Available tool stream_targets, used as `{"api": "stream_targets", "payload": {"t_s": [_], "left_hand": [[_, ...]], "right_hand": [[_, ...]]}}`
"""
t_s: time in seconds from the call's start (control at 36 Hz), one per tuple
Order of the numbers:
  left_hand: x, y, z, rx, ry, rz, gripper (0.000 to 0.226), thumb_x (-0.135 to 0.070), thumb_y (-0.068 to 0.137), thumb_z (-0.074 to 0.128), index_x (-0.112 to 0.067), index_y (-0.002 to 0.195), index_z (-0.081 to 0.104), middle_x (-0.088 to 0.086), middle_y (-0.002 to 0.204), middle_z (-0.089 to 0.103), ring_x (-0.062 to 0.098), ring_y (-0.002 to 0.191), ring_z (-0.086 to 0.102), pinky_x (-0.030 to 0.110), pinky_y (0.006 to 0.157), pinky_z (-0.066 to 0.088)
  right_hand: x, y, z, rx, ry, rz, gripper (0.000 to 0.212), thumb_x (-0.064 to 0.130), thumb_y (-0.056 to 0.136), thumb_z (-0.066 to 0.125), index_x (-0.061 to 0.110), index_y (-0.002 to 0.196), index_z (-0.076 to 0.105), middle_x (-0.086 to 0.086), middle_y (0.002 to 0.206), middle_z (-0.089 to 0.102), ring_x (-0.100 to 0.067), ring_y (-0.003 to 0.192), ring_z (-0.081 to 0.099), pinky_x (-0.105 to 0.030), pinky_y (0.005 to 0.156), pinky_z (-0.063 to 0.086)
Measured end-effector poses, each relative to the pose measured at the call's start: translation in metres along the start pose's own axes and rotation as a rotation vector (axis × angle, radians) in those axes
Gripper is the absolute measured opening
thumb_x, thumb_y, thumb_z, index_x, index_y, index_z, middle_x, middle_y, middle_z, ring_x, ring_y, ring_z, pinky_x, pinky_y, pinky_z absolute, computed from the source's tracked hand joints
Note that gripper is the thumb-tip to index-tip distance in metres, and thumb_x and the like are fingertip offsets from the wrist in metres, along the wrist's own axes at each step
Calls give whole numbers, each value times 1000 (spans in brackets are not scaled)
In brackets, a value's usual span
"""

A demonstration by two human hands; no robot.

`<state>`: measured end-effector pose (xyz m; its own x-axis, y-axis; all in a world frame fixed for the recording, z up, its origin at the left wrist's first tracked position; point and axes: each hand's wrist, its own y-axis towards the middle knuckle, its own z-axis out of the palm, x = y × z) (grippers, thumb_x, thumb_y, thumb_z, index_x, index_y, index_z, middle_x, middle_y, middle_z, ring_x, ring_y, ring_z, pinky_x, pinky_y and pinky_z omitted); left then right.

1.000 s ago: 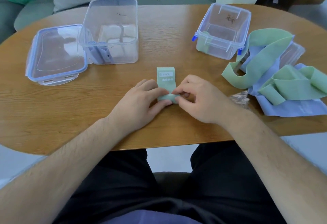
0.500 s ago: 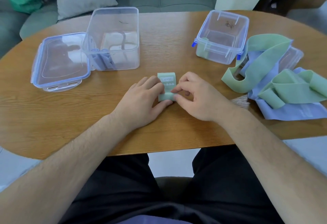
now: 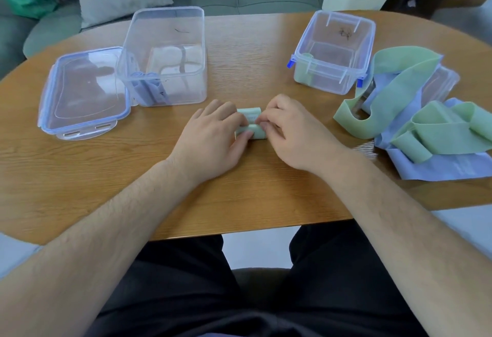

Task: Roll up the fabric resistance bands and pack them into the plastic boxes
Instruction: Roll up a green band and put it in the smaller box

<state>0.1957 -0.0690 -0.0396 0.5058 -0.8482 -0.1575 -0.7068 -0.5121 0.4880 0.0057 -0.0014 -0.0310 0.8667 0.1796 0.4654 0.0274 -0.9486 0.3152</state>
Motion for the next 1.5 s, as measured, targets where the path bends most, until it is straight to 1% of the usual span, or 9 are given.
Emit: {"api": "stream_targets", "payload": {"t_s": [0.19, 0.36, 0.5, 0.67, 0.83, 1.03, 1.14, 1.28, 1.5], "left_hand": [[-1, 7, 1, -29, 31, 20, 22, -26, 98, 56, -9, 104, 66, 9, 106, 58, 32, 96, 56, 44, 80, 49], [-2, 6, 4, -40, 71, 14, 23, -30, 92, 60, -11, 101, 68, 5, 100, 61, 28, 96, 57, 40, 81, 47], [3, 16, 5, 67, 137, -51, 42, -42, 89, 55, -12, 114, 69, 6, 110, 57, 29, 105, 54, 42, 86, 46], [2, 27, 5, 149, 144, -119, 50, -41, 87, 44, -10, 120, 65, 11, 107, 56, 35, 104, 54, 46, 84, 48], [-9, 19, -13, 168, 129, -89, 46, -40, 88, 44, -18, 120, 66, 5, 99, 64, 31, 101, 58, 41, 86, 44], [-40, -8, -31, -1, -162, -167, 45, -55, 82, 55, -14, 97, 68, -3, 86, 68, 22, 89, 58, 41, 77, 47], [-63, -23, -43, -144, -394, -235, 38, -47, 85, 68, -13, 102, 69, -5, 88, 66, 8, 86, 53, 13, 75, 39], [-77, -39, -47, -167, -484, -238, 34, -43, 85, 71, -16, 105, 69, -22, 91, 57, -5, 89, 50, 5, 82, 35], [-75, -48, -41, -173, -508, -269, 28, -40, 86, 70, -22, 107, 68, -34, 97, 54, -2, 93, 53, 16, 84, 40]], "right_hand": [[2, -2, 1, 1, -23, 11, 22, 33, 89, 61, 22, 108, 64, 12, 105, 53, -8, 97, 47, -44, 82, 53], [-3, 5, 3, 4, -89, 15, 23, 23, 97, 58, 14, 114, 70, 1, 110, 56, -19, 108, 51, -46, 86, 52], [-3, 12, 5, 57, -84, 55, 41, 26, 97, 59, 13, 136, 55, 0, 127, 52, -16, 122, 47, -32, 103, 42], [1, 22, 4, 70, -37, 138, 25, 18, 93, 64, 10, 117, 61, -3, 116, 52, -19, 114, 49, -35, 100, 42], [19, 9, -11, 81, 26, 164, 21, 34, 95, 61, 14, 103, 67, 2, 93, 51, -17, 96, 51, -31, 86, 41], [58, -32, -30, -26, 355, 339, 37, 58, 86, 68, 22, 91, 65, 6, 94, 59, 2, 81, 56, -10, 75, 43], [70, -51, -31, 51, 966, 606, 87, 81, 61, 73, 13, 115, 63, -8, 111, 73, -14, 98, 71, -43, 91, 59], [79, -62, -39, 197, 1421, 606, 71, 41, 85, 78, -10, 129, 56, -23, 115, 69, -28, 102, 66, -45, 99, 55], [81, -60, -36, 264, 1496, 616, 59, 18, 84, 77, -8, 132, 53, -25, 117, 69, -32, 106, 69, -41, 92, 58]]}}
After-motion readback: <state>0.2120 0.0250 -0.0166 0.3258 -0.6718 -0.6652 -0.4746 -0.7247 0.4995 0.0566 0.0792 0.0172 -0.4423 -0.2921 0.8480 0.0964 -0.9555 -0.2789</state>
